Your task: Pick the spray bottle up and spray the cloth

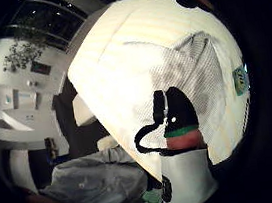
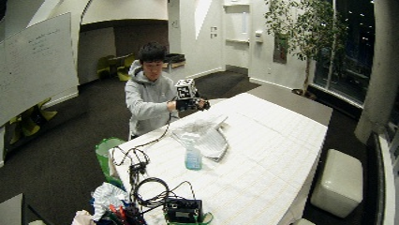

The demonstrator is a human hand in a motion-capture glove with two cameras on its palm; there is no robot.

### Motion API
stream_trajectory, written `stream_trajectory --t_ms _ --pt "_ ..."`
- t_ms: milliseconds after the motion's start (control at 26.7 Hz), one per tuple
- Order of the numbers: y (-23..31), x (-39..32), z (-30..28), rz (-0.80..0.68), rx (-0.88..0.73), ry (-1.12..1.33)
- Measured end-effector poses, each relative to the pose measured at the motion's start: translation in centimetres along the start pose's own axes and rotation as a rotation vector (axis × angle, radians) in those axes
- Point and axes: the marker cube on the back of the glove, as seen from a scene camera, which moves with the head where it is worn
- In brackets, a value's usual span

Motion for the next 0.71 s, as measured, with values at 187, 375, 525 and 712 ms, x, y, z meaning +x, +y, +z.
stream_trajectory --t_ms 187,375,525,712 --pt "1.4 0.2 -0.6 -0.019 0.106 0.009" --pt "3.1 1.3 -1.5 -0.028 0.235 0.022" --pt "4.5 2.7 -2.3 -0.043 0.338 0.017" --pt "6.3 5.3 -3.2 -0.018 0.435 0.023"
